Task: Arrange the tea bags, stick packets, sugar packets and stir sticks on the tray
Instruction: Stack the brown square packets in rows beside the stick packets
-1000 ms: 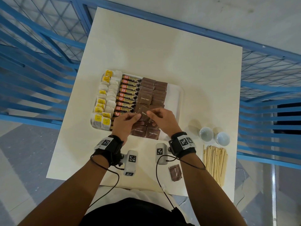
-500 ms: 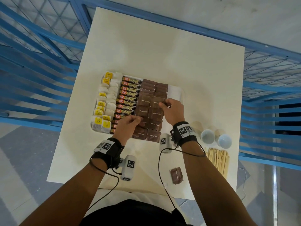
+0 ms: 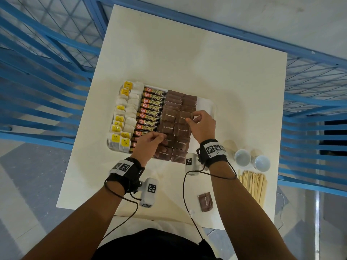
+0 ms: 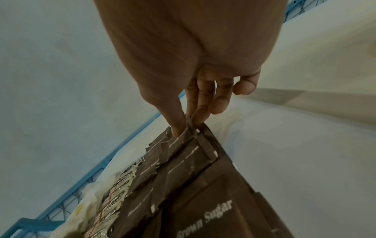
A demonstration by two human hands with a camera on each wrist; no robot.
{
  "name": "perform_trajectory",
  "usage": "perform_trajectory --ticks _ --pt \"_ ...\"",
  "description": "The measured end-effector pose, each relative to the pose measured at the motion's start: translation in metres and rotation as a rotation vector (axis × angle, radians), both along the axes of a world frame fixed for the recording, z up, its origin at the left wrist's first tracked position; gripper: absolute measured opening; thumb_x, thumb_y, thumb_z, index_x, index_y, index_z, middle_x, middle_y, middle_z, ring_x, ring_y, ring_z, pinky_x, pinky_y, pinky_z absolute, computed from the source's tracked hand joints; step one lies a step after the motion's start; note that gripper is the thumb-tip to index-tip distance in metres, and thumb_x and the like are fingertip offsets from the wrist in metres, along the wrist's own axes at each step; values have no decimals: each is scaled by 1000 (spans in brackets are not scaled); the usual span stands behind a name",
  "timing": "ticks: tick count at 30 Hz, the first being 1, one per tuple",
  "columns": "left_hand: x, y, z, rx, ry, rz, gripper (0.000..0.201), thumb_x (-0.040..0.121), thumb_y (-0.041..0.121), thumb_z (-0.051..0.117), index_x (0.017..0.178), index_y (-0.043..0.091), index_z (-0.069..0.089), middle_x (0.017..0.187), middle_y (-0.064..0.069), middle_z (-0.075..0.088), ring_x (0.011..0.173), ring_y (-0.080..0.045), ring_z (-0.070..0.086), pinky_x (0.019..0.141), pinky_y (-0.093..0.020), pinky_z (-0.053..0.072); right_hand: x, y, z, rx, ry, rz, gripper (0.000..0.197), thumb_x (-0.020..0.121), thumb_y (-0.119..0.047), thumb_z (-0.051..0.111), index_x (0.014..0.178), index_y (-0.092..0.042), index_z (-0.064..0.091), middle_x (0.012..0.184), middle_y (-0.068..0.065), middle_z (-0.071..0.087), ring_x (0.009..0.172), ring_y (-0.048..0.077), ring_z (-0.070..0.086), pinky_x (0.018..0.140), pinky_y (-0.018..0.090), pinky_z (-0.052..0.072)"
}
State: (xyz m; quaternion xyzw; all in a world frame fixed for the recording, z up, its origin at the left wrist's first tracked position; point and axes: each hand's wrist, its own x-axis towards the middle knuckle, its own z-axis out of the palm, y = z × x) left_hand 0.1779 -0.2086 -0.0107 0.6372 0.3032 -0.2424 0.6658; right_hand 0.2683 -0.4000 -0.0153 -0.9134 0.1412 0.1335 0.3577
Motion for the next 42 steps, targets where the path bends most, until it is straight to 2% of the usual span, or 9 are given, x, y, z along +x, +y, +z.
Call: perform_trajectory --ticks 5,9,12,18,23,26,29,38,42 --pt "2 -2 6 39 -33 -64 11 101 19 60 105 15 70 90 -3 78 70 -18 72 53 -29 49 -8 -4 9 37 -59 -43 14 91 -30 69 103 -27 63 76 -14 64 77 6 63 86 32 54" --pt "-1 -7 12 92 -93 -160 11 101 20 61 106 16 70 90 1 78 81 -20 75 69 -36 59 -25 -16 21 36 -95 10 7 93 -21 65 98 -24 69 82 -17 64 74 -3 59 71 4 42" --pt "-9 -16 18 93 -158 -264 13 101 17 60 110 12 69 95 -4 76 83 -18 73 66 -22 57 -49 -27 28 33 -87 46 8 95 -21 64 98 -23 71 87 -17 66 77 -2 60 70 -3 37" --pt "-34 -51 21 154 -246 -503 9 97 13 65 105 11 70 94 -3 73 73 -9 68 52 -10 46 -124 -56 28 67 -53 -34 9 93 -16 65 97 -19 73 86 -14 70 77 4 65 72 12 50" --pt "-70 -82 2 157 -317 -740 7 92 18 72 98 18 73 91 2 72 76 -10 66 70 -21 54 -202 -80 18 -6 20 -122 9 93 -14 66 97 -19 73 83 -11 70 70 -4 60 66 5 42" --pt "-91 -103 -10 195 -345 -907 14 91 22 74 105 18 74 96 6 71 81 -7 64 75 -19 50 -244 -89 10 -74 87 -173 12 91 -13 66 100 -19 71 90 -6 68 76 7 60 76 26 52" --pt "-107 -116 -17 247 -383 -1014 21 91 20 74 112 14 73 103 0 70 91 -15 66 83 -27 54 -274 -91 1 -130 147 -165 25 86 -23 74 107 -12 66 99 0 61 91 20 58 83 34 48" --pt "-119 -119 -21 304 -385 -1006 27 91 15 70 118 12 70 104 -2 71 96 -19 66 92 -39 56 -283 -78 -8 -50 184 -319 33 79 -15 83 109 -14 68 99 3 69 91 21 64 84 32 53" --pt "-111 -111 -19 322 -383 -970 29 92 17 69 122 13 70 108 -4 68 100 -21 65 92 -33 53 -267 -73 2 -51 142 -164 21 80 -27 83 98 -17 75 92 0 66 75 10 58 69 6 39"
